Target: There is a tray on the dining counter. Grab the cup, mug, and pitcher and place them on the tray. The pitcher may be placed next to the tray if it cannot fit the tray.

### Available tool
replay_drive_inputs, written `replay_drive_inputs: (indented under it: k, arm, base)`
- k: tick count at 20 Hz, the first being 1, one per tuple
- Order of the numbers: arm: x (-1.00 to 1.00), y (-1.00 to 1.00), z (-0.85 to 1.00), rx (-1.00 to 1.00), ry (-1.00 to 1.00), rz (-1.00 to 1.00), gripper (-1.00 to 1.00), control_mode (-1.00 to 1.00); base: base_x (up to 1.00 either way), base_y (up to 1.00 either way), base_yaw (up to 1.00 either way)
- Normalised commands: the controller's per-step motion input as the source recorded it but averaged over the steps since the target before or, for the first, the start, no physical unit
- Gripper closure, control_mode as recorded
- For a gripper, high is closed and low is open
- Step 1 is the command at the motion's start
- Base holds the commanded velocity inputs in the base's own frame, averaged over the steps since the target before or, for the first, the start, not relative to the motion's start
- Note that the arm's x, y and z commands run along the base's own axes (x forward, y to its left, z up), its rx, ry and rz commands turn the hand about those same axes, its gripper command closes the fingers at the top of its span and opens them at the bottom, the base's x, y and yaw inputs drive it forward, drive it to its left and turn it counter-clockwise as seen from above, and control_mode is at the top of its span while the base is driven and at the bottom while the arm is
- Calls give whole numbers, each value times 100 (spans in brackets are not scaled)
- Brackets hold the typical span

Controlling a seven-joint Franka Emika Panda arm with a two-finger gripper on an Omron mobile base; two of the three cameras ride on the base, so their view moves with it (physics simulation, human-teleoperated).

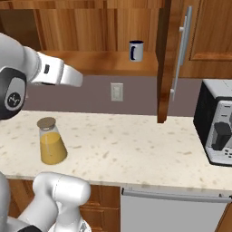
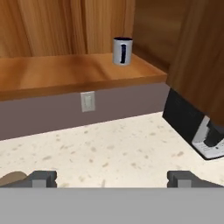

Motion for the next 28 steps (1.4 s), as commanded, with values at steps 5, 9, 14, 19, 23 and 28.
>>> replay_drive_inputs:
  k: [5, 9, 14, 19, 23, 28]
  arm:
    - [15, -21, 3, 20, -4, 0, -100, -100]
    - [34, -26, -15, 13, -7, -1, -100, -100]
    - [45, -34, -9, 2, -10, -1, -100, -100]
    - [55, -24, -20, -1, -5, 0, -100, -100]
    - [70, -25, -26, 0, 0, 0, -100, -100]
    - [71, -29, -1, -1, 0, 0, -100, -100]
  base:
    - [0, 0, 0]
    - [0, 0, 0]
    - [0, 0, 0]
    - [0, 0, 0]
    - [0, 0, 0]
    - [0, 0, 0]
